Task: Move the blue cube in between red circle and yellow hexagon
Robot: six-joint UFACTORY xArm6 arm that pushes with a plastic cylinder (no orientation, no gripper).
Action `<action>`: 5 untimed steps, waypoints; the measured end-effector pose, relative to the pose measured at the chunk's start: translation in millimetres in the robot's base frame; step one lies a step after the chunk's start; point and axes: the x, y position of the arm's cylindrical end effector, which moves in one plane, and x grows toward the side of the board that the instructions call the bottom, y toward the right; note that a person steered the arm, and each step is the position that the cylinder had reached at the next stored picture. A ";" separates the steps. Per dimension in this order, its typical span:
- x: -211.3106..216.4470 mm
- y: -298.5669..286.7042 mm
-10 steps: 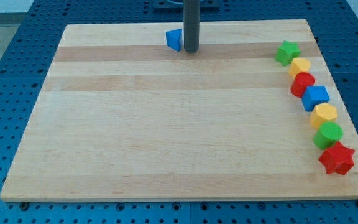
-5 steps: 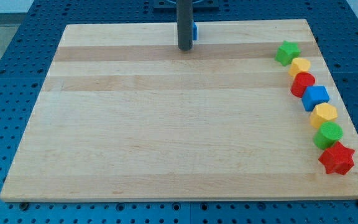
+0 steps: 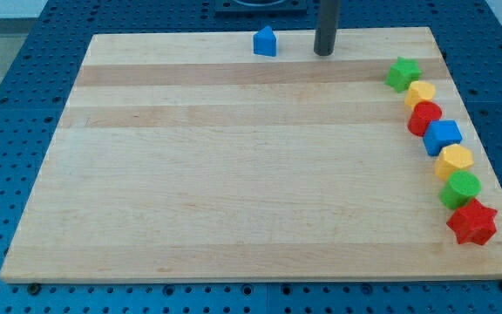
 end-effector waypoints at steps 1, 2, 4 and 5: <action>4.2 47.0; 49.2 143.0; 90.8 172.5; 81.4 88.2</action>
